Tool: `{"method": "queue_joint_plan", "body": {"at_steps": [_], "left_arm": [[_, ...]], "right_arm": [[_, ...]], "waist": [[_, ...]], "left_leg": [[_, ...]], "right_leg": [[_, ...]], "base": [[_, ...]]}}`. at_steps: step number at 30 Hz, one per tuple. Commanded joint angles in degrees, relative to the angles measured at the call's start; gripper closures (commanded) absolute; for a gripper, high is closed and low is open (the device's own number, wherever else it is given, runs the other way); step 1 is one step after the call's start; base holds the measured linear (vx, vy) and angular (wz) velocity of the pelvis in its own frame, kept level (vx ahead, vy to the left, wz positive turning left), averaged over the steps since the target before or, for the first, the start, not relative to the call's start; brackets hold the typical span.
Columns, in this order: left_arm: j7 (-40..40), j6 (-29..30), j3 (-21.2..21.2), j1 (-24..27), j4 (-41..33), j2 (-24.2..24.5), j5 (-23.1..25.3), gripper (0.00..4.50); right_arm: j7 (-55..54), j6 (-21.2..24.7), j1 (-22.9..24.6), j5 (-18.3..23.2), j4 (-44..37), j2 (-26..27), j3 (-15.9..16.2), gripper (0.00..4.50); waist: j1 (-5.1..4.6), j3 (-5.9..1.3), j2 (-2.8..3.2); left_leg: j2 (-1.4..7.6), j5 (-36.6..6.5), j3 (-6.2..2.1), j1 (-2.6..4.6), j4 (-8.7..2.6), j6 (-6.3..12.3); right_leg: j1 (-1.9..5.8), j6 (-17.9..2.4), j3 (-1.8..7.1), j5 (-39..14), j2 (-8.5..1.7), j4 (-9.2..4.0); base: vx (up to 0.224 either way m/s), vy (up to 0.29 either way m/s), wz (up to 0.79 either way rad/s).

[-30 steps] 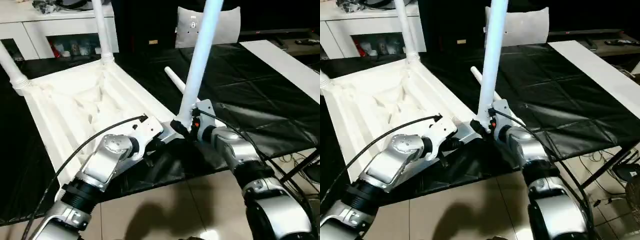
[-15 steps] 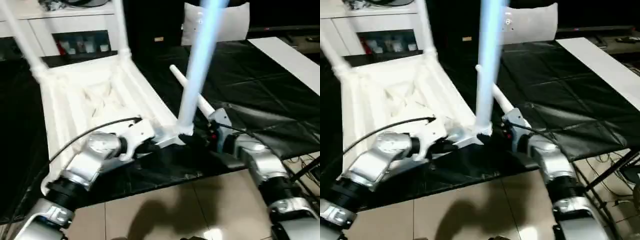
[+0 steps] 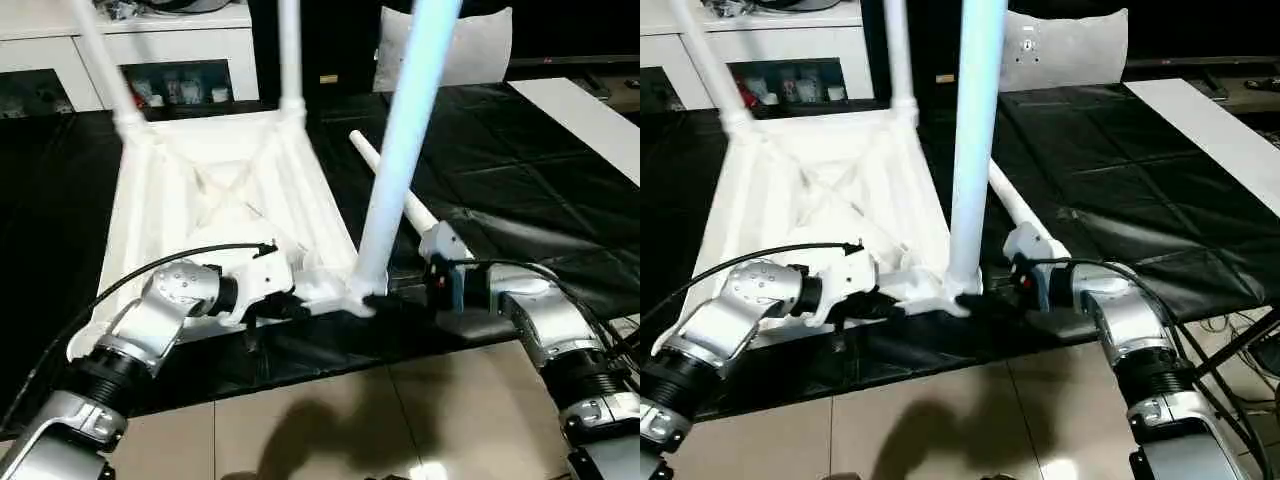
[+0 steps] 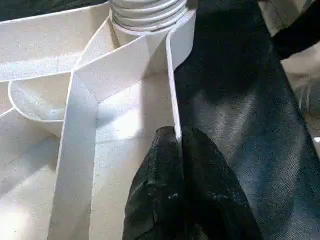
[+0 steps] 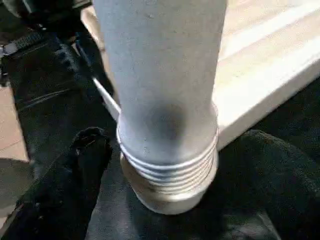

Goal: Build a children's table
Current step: Rotate leg to tighten

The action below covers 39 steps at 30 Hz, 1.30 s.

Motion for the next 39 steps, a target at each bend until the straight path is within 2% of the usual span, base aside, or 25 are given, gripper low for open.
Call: {"method": "queue_joint_plan", "body": {"at_steps": [1,8,10,13,16,24,25,27,28,30,31,32,33,34,35,36,37,38,39], "left_arm": [[-2.8,-1.6,-3.4,-0.5,-0.8,0.0,0.7,4.5],[-3.7,-2.5,-3.7,-0.6,-0.2,-0.5,1.2,4.5],[-3.9,-2.6,-3.6,-0.7,0.1,-0.5,1.3,4.5],[-4.1,-2.7,-3.7,-0.8,0.5,-0.5,1.4,4.5],[-4.4,-2.7,-3.9,-1.0,0.9,-0.4,1.4,4.5],[-4.5,-1.1,-3.5,-0.3,0.4,-0.8,0.5,4.5],[-2.7,1.5,-2.6,0.2,-0.6,-1.5,0.1,4.5],[0.0,5.0,-1.4,0.6,-1.5,-2.7,-0.3,4.5],[1.6,6.4,-0.8,0.7,-1.8,-3.4,-0.3,4.5],[2.7,7.2,-0.4,0.7,-2.0,-3.9,-0.3,4.5],[9.4,12.3,1.9,0.7,-2.6,-7.4,-0.6,4.5],[14.1,15.8,3.5,0.5,-2.9,-10.2,-0.7,4.5],[15.4,16.8,4.0,0.4,-3.0,-11.0,-0.8,4.5],[17.2,18.1,4.4,0.1,-3.1,-12.3,-0.8,4.5],[19.3,19.6,4.9,-0.3,-3.2,-14.0,-0.7,4.5],[20.4,20.4,5.1,-0.6,-3.4,-15.0,-0.6,4.5],[23.3,22.7,5.5,-1.3,-4.1,-17.8,-0.3,4.5],[23.4,22.7,5.5,-1.3,-4.1,-17.9,-0.3,4.5],[23.9,23.2,5.5,-1.4,-4.3,-18.4,-0.2,4.5]], "right_arm": [[1.1,0.3,-1.0,0.6,0.1,-0.3,0.3,0.29],[3.1,0.2,-1.1,0.8,1.0,0.3,0.7,0.88],[3.2,0.2,-1.2,0.7,1.2,0.6,0.7,1.2],[3.8,0.9,-1.2,1.1,1.7,1.1,0.5,1.28],[4.4,1.5,-1.1,1.4,2.0,1.4,0.6,1.61],[5.4,3.6,0.9,2.8,0.7,2.4,0.2,1.75],[3.9,5.1,1.8,2.7,-0.6,3.2,0.4,1.75],[0.9,6.4,2.6,2.2,-1.5,4.5,0.9,1.76],[-1.0,6.9,2.7,1.8,-1.6,5.3,0.9,1.76],[-2.2,7.3,2.8,1.6,-1.6,5.8,0.9,1.76],[-12.1,7.9,1.5,-0.5,1.5,9.8,-0.4,1.76],[-18.4,7.8,0.1,-1.4,4.4,12.5,-1.5,1.76],[-20.2,7.8,-0.4,-1.6,5.4,13.2,-1.9,1.76],[-22.9,7.8,-1.3,-1.7,7.0,14.2,-2.7,1.76],[-26.3,7.9,-2.7,-1.8,9.3,15.4,-3.8,1.76],[-28.2,8.2,-3.5,-1.9,10.3,16.0,-4.4,1.76],[-33.2,8.8,-5.4,-2.6,12.8,17.2,-5.4,1.76],[-33.3,8.8,-5.4,-2.6,12.9,17.2,-5.4,1.76],[-34.0,8.8,-5.7,-2.9,13.2,17.3,-5.3,1.76]], "waist": [[-0.13,-3.8,-0.17],[0.26,-3.92,-0.05],[0.4,-3.98,0.04],[0.55,-4.02,0.2],[0.61,-4.06,0.27],[0.68,-4.09,0.22],[0.68,-4.11,0.07],[0.64,-4.01,0.12],[0.54,-3.85,0.18],[0.28,-3.47,0.22],[0.0,-3.24,0.25],[-0.52,-2.7,0.23],[-0.93,-2.68,0.24],[-1.4,-2.75,-0.09],[-1.59,-2.82,0.02],[-2.35,-2.87,-0.11],[-2.63,-2.94,-0.04],[-2.8,-2.9,-0.09],[-2.86,-2.99,-0.23]], "left_leg": [[2.25,1.0,0.34,-0.97,-3.48,6.86],[2.25,1.4,0.36,-0.95,-3.35,6.51],[2.24,1.7,0.34,-0.93,-3.31,6.47],[2.22,1.7,0.31,-0.98,-3.28,6.37],[2.22,1.8,0.32,-0.94,-3.23,6.32],[2.23,1.4,0.3,-0.94,-3.23,5.75],[2.23,1.5,0.38,-0.95,-3.18,5.84],[2.41,1.6,0.33,-0.93,-3.3,5.58],[2.26,1.1,0.33,-0.96,-3.37,5.25],[2.13,-2.7,0.4,-0.82,-3.69,4.08],[2.03,-5.2,0.45,-0.65,-3.89,2.95],[1.84,-8.0,0.47,-0.3,-4.12,1.42],[1.7,-9.2,0.32,-0.27,-4.21,0.56],[1.24,-9.7,-0.02,-0.82,-4.25,0.02],[1.13,-10.0,0.0,-0.65,-4.2,0.18],[1.08,-10.2,0.01,-0.39,-4.08,1.05],[1.16,-10.1,0.09,-0.43,-4.02,1.17],[1.02,-10.3,0.12,-0.24,-3.96,1.58],[0.9,-10.0,0.18,-0.23,-3.87,1.89]], "right_leg": [[4.26,-13.0,3.96,-6.1,-4.04,-3.24],[4.28,-13.1,3.91,-5.6,-4.0,-3.07],[4.3,-13.2,3.92,-5.0,-4.01,-2.98],[4.37,-13.4,3.89,-4.3,-3.97,-2.91],[4.37,-13.5,3.87,-3.9,-3.92,-2.9],[4.41,-13.4,3.86,-4.1,-3.89,-2.83],[4.42,-13.4,3.89,-3.8,-3.9,-2.8],[4.4,-13.5,3.94,-4.1,-3.99,-2.8],[4.35,-13.2,3.93,-5.4,-3.96,-3.06],[4.31,-11.8,3.83,-11.3,-3.99,-3.94],[4.25,-10.2,3.82,-16.0,-3.98,-4.47],[3.87,-8.2,3.55,-22.6,-3.96,-5.35],[4.02,-7.2,3.33,-25.9,-4.04,-5.54],[4.65,-4.1,2.86,-30.5,-4.06,-6.13],[4.43,-3.4,2.85,-31.4,-4.05,-6.43],[3.98,-3.1,2.88,-31.3,-3.87,-6.84],[3.93,-3.6,2.96,-30.5,-3.83,-6.63],[3.64,-3.8,2.85,-30.1,-3.63,-6.85],[3.67,-3.9,2.88,-29.8,-3.63,-6.83]], "base": [[0.0,0.0,0.0],[0.0,0.0,0.0],[0.0,0.0,0.0],[0.0,0.0,0.0],[0.0,0.0,0.0],[0.0,0.0,0.0],[0.0,0.0,0.0],[0.0,0.0,0.0],[0.0,0.0,0.0],[0.0,0.0,0.0],[0.0,0.0,0.0],[-0.072,-0.003,-0.06],[-0.055,-0.002,-0.05],[-0.062,0.007,-0.13],[0.0,0.0,0.0],[0.0,0.0,0.0],[0.0,0.0,0.0],[0.0,0.0,0.0],[0.0,0.0,0.0]]}}
